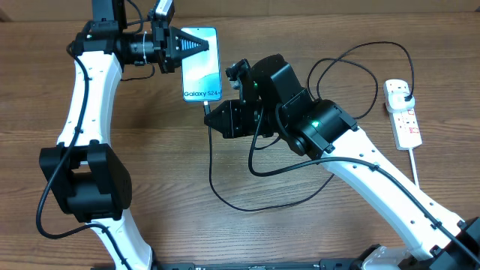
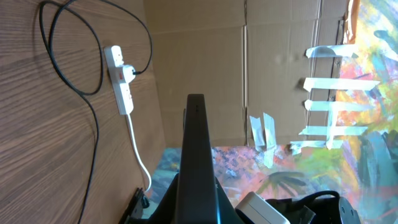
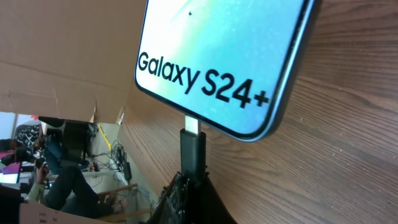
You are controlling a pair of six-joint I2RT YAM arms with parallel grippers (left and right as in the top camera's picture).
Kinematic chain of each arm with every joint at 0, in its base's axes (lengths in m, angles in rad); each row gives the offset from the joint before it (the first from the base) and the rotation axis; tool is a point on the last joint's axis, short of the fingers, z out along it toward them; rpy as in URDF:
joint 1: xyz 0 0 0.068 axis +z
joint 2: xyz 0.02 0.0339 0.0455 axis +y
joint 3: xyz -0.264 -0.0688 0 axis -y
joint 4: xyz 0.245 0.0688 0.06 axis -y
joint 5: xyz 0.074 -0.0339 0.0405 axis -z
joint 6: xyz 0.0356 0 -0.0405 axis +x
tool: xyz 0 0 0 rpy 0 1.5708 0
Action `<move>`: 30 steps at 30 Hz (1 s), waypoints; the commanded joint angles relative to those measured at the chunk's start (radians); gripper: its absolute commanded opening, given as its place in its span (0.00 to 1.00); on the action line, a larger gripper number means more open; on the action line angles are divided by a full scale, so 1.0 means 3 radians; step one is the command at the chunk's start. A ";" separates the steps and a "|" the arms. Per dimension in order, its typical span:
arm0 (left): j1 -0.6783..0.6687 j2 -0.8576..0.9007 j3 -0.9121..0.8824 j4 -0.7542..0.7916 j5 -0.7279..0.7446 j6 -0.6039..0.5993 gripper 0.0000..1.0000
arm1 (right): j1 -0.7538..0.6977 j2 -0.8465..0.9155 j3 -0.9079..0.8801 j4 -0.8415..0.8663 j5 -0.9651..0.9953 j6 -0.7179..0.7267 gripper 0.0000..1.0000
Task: Plug charger to phone and switch on socket
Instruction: 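Push the USB-C plug upward into the phone's bottom port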
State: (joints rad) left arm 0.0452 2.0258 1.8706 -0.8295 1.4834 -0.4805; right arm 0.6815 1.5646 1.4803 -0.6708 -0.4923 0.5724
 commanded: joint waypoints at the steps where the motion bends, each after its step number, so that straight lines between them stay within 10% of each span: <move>1: -0.0053 -0.0071 0.0039 0.0001 0.0025 -0.0086 0.04 | 0.0013 0.0010 -0.0008 0.0028 0.0033 0.0014 0.04; 30: -0.0108 -0.0071 0.0039 0.0015 -0.0053 -0.0145 0.04 | 0.0003 0.0010 -0.0008 -0.0038 0.0337 0.0114 0.04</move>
State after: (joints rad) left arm 0.0193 2.0258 1.8706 -0.8223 1.4239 -0.5068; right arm 0.6834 1.5646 1.4803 -0.6895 -0.4366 0.5999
